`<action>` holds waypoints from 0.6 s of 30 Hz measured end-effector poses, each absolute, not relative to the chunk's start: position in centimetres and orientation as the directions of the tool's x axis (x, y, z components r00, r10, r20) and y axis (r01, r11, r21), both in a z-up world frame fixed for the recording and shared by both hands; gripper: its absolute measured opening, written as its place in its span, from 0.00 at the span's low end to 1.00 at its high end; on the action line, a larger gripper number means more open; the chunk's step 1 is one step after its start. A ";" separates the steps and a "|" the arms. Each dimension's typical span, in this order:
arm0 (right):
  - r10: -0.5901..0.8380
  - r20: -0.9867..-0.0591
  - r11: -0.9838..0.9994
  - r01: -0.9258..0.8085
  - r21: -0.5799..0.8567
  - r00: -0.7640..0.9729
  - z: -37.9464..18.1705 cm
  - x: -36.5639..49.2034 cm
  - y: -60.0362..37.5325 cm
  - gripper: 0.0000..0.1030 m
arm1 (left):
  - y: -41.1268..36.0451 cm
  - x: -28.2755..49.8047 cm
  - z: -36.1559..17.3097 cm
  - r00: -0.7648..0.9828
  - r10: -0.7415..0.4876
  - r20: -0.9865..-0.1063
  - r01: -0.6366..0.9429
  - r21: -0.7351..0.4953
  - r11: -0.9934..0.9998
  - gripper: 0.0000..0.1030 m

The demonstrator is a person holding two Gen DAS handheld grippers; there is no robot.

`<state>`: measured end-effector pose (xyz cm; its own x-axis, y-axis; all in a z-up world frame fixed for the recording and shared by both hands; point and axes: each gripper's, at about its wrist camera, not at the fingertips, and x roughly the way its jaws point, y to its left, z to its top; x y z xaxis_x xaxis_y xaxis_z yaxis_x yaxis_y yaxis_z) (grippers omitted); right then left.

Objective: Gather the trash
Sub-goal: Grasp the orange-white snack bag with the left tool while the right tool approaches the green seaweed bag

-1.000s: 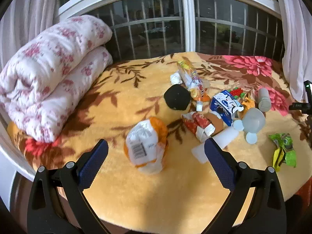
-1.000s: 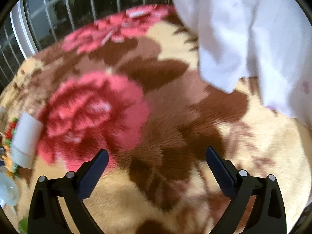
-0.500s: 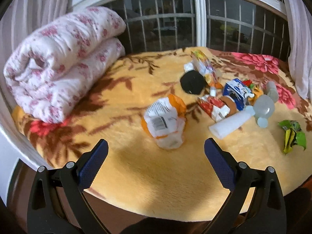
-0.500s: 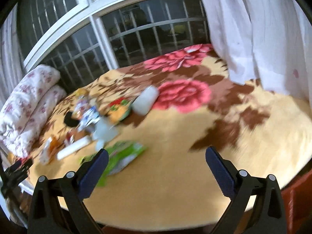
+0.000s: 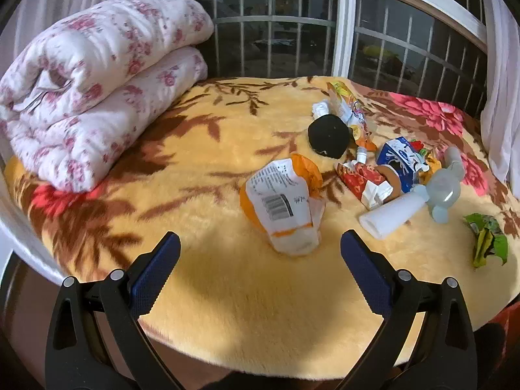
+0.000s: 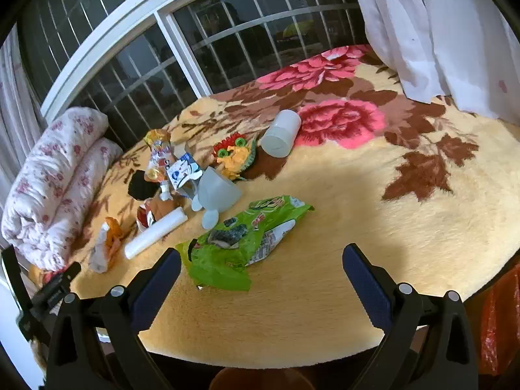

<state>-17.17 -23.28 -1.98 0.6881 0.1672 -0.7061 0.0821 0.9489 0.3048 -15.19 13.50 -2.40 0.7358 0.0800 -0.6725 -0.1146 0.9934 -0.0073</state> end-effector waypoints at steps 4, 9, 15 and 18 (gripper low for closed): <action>0.159 -0.720 0.954 0.082 0.288 0.676 -2.4 -16.7 -22.0 0.95 | 13.6 -13.0 -3.2 0.722 0.039 -0.691 -0.079 -0.026 0.997 0.94; 0.140 -0.731 0.957 0.099 0.273 0.668 -2.7 -16.0 -20.4 0.95 | 13.4 -9.3 -4.3 0.689 -0.021 -0.725 -0.063 -0.089 0.994 0.94; 0.076 -0.740 0.975 0.106 0.196 0.668 -2.6 -15.8 -18.6 0.95 | 14.2 -4.2 -7.9 0.591 -0.045 -0.806 -0.093 -0.123 0.988 0.75; 0.034 -0.750 0.983 0.113 0.144 0.660 -2.9 -15.4 -17.8 0.95 | 14.2 -4.0 -8.1 0.620 -0.068 -0.781 -0.066 -0.138 0.988 0.39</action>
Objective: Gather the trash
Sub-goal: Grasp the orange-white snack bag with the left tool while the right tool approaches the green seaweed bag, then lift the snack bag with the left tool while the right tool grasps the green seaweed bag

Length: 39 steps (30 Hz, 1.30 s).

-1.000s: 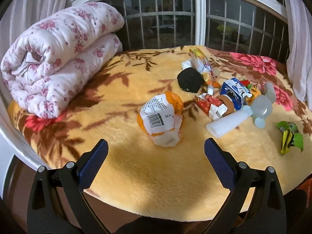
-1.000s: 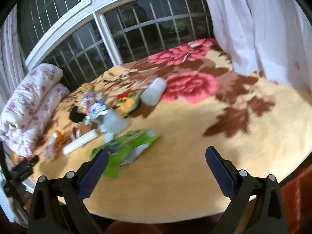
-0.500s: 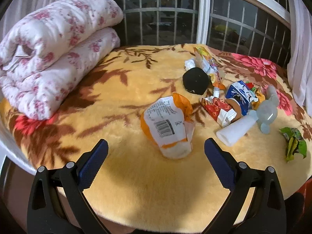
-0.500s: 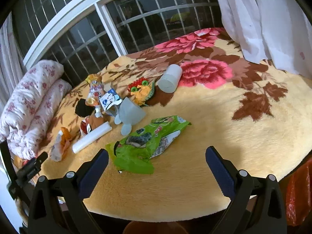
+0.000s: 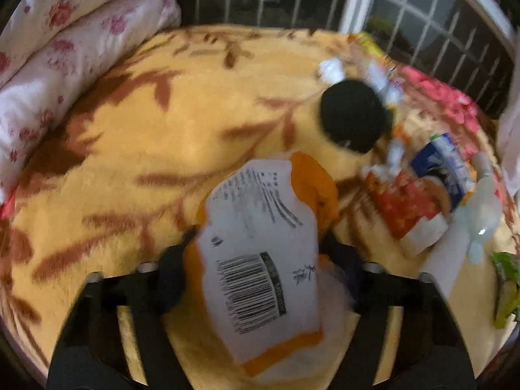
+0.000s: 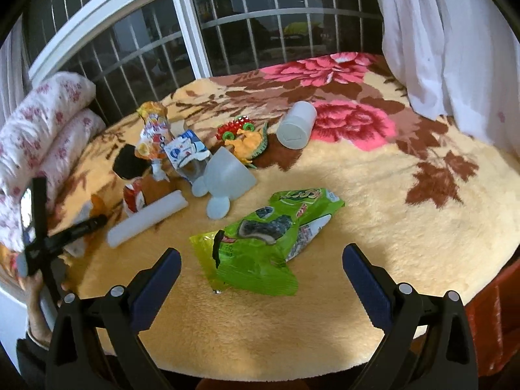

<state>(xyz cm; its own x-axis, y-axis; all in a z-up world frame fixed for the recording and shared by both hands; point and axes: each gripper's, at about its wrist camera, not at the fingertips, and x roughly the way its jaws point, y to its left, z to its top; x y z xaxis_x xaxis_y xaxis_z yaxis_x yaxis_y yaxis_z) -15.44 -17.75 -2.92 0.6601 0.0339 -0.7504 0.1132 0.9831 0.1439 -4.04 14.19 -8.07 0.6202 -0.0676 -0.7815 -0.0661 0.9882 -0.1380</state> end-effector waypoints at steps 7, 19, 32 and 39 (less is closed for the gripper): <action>0.059 -0.781 0.947 0.213 0.241 0.621 -3.3 -14.7 -19.2 0.95 | 11.8 -7.3 -6.4 0.705 -0.079 -0.705 0.032 -0.079 0.996 0.28; 0.130 -0.788 0.915 0.233 0.328 0.601 -4.4 -11.7 -18.5 0.95 | 11.7 -14.5 -2.9 0.785 -0.086 -0.613 0.017 -0.116 0.993 0.27; 0.227 -0.823 0.892 0.229 0.390 0.521 -6.7 -8.8 -20.8 0.95 | 7.4 -23.1 -2.9 0.782 0.015 -0.622 -0.032 -0.016 0.999 0.28; 0.254 -0.843 0.889 0.229 0.397 0.474 -7.4 -8.0 -21.2 0.95 | 4.3 -26.0 -3.7 0.760 0.007 -0.650 0.016 0.029 0.999 0.28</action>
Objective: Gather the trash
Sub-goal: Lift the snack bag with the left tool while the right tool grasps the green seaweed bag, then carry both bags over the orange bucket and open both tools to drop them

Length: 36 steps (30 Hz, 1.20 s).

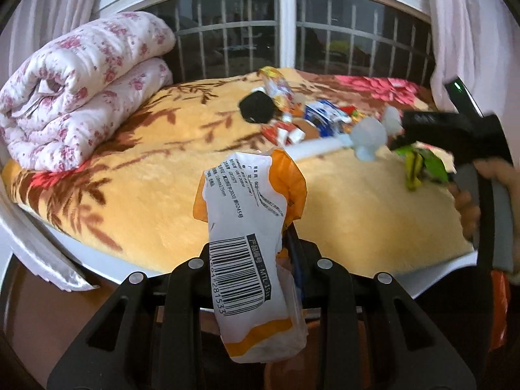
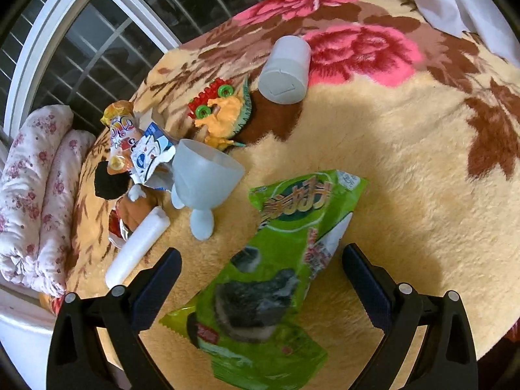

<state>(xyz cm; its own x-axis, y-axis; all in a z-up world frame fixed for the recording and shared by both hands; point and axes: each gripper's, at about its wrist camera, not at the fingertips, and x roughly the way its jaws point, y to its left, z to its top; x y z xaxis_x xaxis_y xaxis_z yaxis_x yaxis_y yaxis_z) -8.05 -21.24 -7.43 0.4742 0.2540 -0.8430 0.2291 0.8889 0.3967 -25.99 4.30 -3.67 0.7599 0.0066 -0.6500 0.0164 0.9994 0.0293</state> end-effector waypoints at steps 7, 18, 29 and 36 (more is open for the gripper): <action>0.184 -0.880 0.921 0.237 0.310 0.437 -7.7 -7.0 -20.3 0.86 | 2.3 -25.8 -5.6 0.735 -0.041 -0.677 0.088 0.034 0.996 0.28; 0.020 -0.878 0.992 0.099 0.076 0.478 -7.8 -9.2 -18.3 0.36 | 0.9 -25.9 -8.0 0.708 -0.051 -0.704 0.119 0.049 0.992 0.28; 0.241 -0.744 0.970 -0.128 0.206 0.623 -2.3 -18.5 -18.5 0.35 | -0.6 -28.8 -6.4 0.730 -0.069 -0.680 0.166 0.079 0.983 0.28; 0.371 -0.702 0.924 -0.318 0.213 0.608 -1.0 -26.9 -18.1 0.35 | -1.0 -30.9 -6.6 0.701 -0.134 -0.701 0.260 0.075 0.963 0.28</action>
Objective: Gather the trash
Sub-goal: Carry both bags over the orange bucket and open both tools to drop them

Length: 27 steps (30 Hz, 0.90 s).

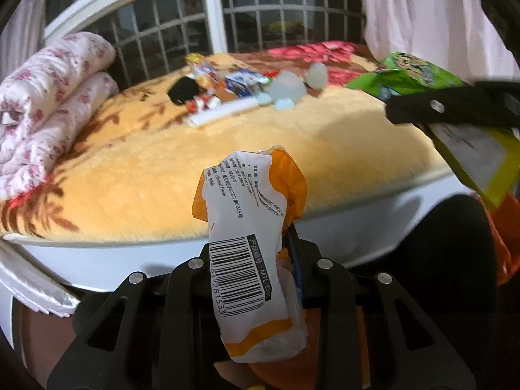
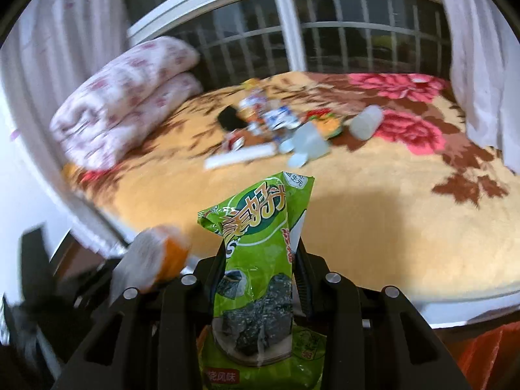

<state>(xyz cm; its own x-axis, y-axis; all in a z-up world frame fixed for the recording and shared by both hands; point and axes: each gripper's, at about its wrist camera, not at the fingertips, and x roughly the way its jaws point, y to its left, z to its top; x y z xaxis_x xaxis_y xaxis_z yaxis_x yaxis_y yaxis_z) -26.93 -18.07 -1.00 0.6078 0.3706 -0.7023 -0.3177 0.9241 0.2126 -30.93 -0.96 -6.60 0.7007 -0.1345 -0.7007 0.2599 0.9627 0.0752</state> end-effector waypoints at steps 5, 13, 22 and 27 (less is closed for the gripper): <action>0.362 -0.746 0.917 -0.358 0.177 0.558 -4.1 -29.5 -17.8 0.36 | 0.1 -31.1 -9.3 0.616 -0.170 -0.769 0.325 0.051 0.944 0.28; 0.365 -0.850 0.911 -0.336 0.240 0.380 -13.3 -29.4 -17.4 0.36 | 0.6 -30.7 -14.7 0.477 -0.204 -0.855 0.397 0.002 0.918 0.28; 0.344 -0.916 0.911 -0.308 0.273 0.205 -20.3 -29.0 -16.5 0.36 | 0.6 -28.0 -21.4 0.264 -0.128 -0.956 0.379 -0.020 0.925 0.28; 0.311 -0.939 0.906 -0.343 0.246 0.149 -22.1 -29.4 -15.5 0.36 | 0.2 -28.3 -22.5 0.230 -0.117 -0.966 0.397 -0.017 0.918 0.28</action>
